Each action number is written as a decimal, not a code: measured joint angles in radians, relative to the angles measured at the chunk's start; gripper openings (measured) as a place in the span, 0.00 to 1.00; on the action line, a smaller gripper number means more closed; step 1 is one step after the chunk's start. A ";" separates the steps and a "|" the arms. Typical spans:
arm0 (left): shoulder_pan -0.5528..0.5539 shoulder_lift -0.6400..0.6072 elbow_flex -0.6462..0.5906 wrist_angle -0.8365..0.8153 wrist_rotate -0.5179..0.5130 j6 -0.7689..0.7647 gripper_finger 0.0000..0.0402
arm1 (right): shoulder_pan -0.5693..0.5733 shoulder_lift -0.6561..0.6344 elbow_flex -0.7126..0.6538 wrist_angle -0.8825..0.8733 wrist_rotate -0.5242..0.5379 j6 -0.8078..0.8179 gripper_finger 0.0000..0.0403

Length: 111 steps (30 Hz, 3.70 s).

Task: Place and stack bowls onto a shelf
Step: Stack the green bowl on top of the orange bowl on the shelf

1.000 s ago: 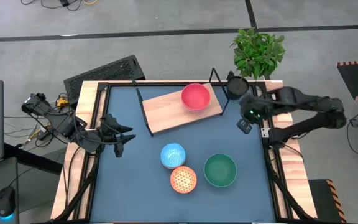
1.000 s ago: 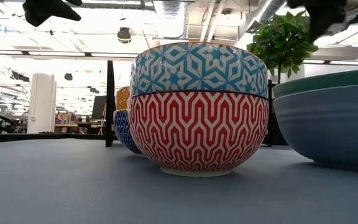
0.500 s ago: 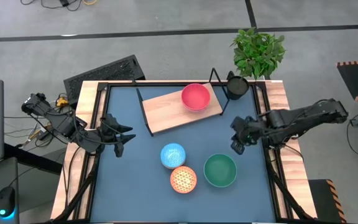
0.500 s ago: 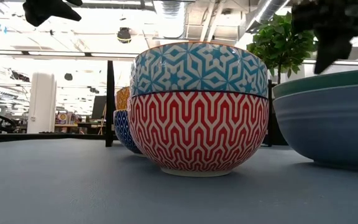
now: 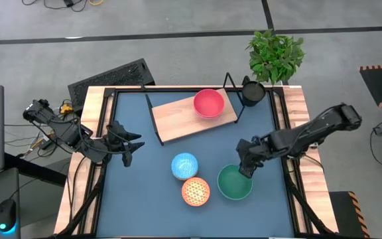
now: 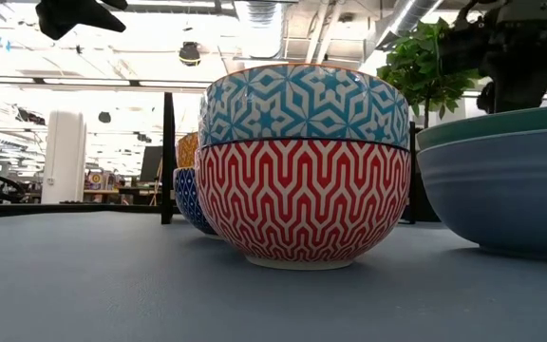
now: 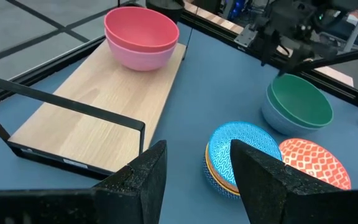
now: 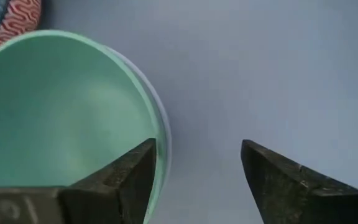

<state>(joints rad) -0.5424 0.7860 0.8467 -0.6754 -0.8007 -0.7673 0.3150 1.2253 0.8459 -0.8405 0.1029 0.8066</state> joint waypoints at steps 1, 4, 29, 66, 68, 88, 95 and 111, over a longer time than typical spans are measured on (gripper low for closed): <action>0.000 0.000 0.000 0.000 0.000 0.000 0.40 | 0.004 0.014 0.000 0.003 0.002 0.000 0.66; 0.000 0.000 0.000 0.000 0.000 0.000 0.40 | 0.013 0.057 0.000 0.001 0.016 -0.003 0.66; 0.000 0.000 0.000 0.000 -0.026 0.000 0.40 | 0.010 0.100 0.050 0.002 0.006 -0.021 0.07; 0.000 0.000 0.000 -0.016 -0.036 0.012 0.40 | -0.587 0.012 0.325 0.171 -0.155 -0.227 0.07; 0.000 0.000 0.000 -0.016 -0.037 0.012 0.40 | -0.653 0.053 0.379 0.162 -0.156 -0.244 0.07; 0.000 0.000 0.000 -0.016 -0.033 -0.005 0.40 | -1.006 0.539 0.796 -0.131 -0.259 -0.475 0.07; 0.000 0.000 0.000 -0.016 -0.025 -0.006 0.40 | -1.012 0.555 0.796 -0.167 -0.258 -0.479 0.07; 0.000 0.000 0.000 -0.015 -0.025 -0.008 0.40 | -1.016 0.563 0.796 -0.193 -0.230 -0.511 0.22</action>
<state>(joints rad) -0.5426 0.7856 0.8467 -0.6907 -0.8257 -0.7750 -0.7010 1.7885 1.6417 -1.0336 -0.1268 0.2959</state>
